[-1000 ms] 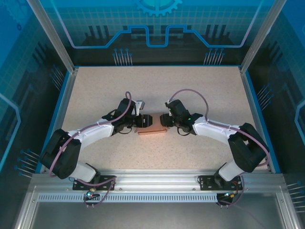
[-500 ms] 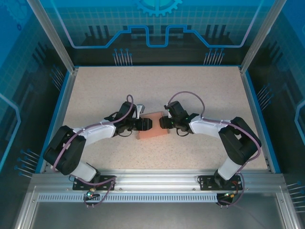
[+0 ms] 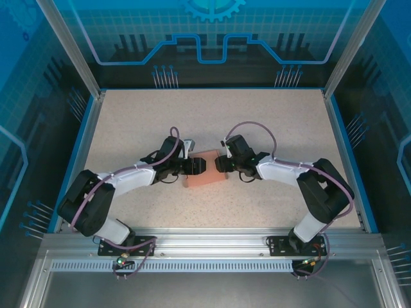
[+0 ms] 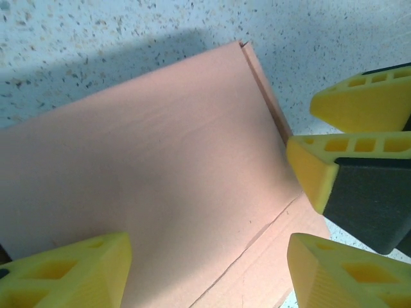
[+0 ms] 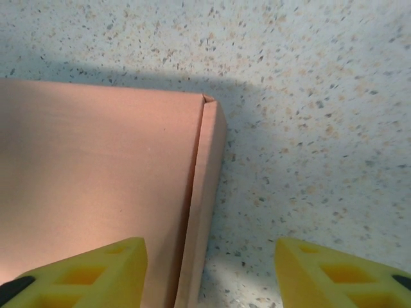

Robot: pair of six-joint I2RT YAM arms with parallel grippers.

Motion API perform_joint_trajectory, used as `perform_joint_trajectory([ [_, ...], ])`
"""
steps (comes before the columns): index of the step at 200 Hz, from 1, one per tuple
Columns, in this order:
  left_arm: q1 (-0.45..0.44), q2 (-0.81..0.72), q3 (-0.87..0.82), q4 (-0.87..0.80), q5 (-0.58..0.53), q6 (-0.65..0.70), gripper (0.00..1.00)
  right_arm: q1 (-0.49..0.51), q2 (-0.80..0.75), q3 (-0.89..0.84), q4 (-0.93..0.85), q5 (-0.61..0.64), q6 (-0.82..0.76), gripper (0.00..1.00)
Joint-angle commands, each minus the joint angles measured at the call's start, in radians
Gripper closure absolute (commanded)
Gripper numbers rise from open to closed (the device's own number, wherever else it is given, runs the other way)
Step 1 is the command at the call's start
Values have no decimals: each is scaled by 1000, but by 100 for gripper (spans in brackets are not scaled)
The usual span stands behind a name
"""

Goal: Fold the paper box

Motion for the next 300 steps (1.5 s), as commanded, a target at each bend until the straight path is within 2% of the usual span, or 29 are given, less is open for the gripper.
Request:
perform_joint_trajectory([
  [1,-5,-63,28,-10,-67,31,31,-2,-87,-14,-37,42,-62,41],
  [38,24,-75,45,36,-130,43,27,8,-189,-67,-34,92,-76,28],
  [85,109,97,195,-21,-78,62,23,12,-262,-106,-45,96,-82,18],
  [147,148,251,286,-122,89,85,22,-46,-259,-83,-133,-107,-53,2],
  [197,142,207,206,-102,186,59,24,-80,-248,-58,-196,-118,-40,2],
  [242,107,127,106,-74,246,30,24,-135,-259,-66,-263,-206,-12,4],
  [270,95,90,65,-57,227,17,24,-160,-301,-113,-255,-262,21,7],
  [300,95,113,82,-65,172,31,26,-163,-283,-162,-154,-366,103,14],
])
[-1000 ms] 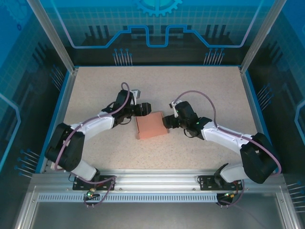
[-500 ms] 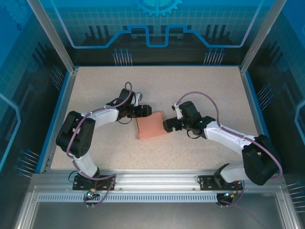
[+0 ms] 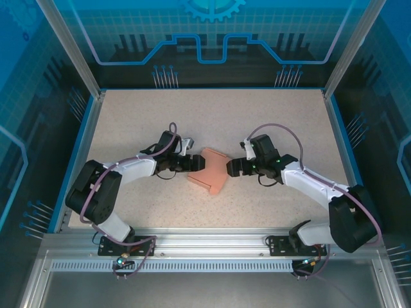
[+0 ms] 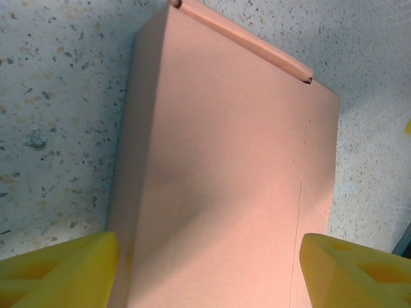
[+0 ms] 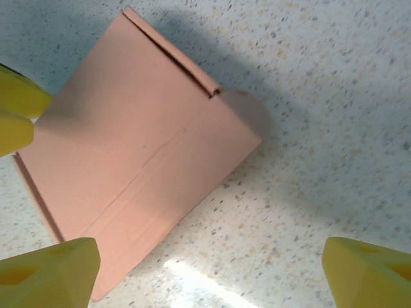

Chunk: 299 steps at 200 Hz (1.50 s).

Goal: Fold the paper box

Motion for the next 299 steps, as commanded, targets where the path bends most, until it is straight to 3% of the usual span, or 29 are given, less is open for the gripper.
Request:
perform_joint_trajectory([
  [1,-2,-4,4,11,-26,1,26,-11,9,-41,64,-120,83,14],
  [78,-1,41,36,6,-85,22,35,-12,175,-125,391,-266,290,43],
  [146,-1,88,48,13,-83,13,45,-28,272,-162,587,-323,371,60],
  [250,-1,101,22,31,-37,-9,58,-49,283,-241,856,-367,516,87],
  [299,-3,102,2,68,31,-41,61,-49,221,-250,869,-359,527,91],
])
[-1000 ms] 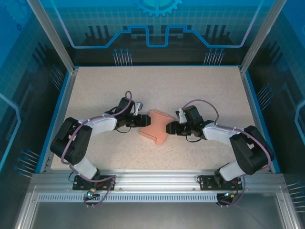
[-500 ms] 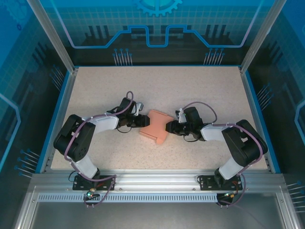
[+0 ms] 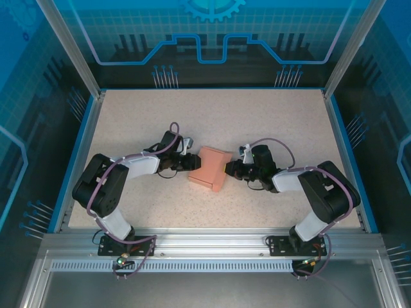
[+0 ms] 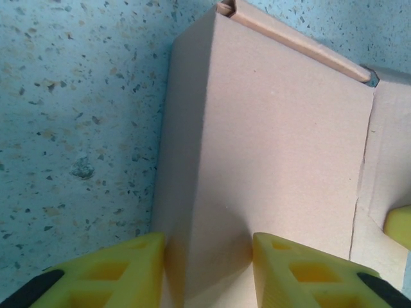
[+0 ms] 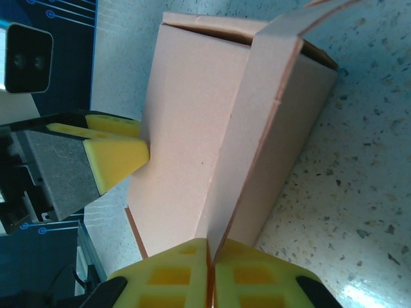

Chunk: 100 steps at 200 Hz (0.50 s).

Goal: Fold the paper box

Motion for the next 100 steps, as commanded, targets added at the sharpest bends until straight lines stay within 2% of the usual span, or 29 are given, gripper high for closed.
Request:
perform_joint_trajectory([
  [1,-6,19,-20,33,89,-30,61,-9,-49,-13,57,-10,9,91],
  [100,-23,63,-5,66,140,-54,59,-10,-171,-7,-26,4,-2,91],
])
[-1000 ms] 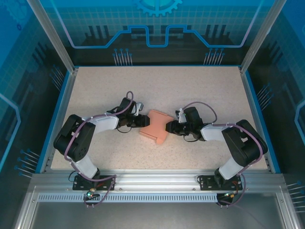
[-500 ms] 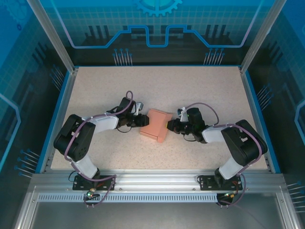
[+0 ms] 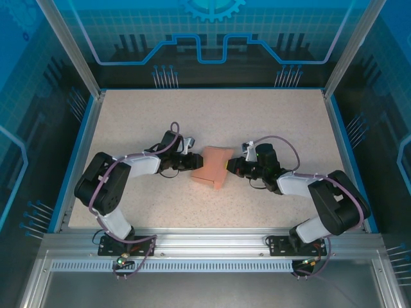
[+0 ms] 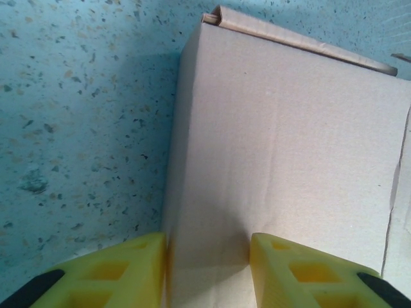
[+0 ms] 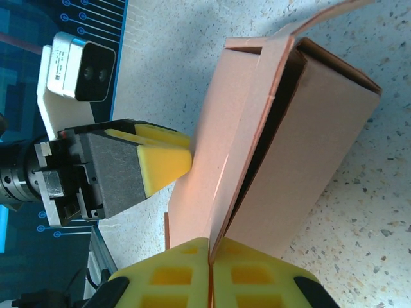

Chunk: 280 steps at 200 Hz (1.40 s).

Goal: Fold the paper box

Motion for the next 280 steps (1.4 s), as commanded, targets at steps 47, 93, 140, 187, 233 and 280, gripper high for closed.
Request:
perform_joint_trajectory([
  [47,-39,57,13,1,72,-15,55,-3,-94,11,-32,8,-11,90],
  [93,-55,79,26,16,76,-26,53,1,-103,13,-73,44,-5,88],
  [140,-65,94,42,21,78,-28,51,16,-96,23,-74,65,18,87],
  [187,-65,110,54,22,79,-28,50,30,-95,38,-85,79,26,87],
  [233,-65,116,66,22,82,-28,49,38,-95,51,-107,99,29,87],
  [280,-66,121,73,21,83,-28,48,58,-82,75,-161,141,33,87],
])
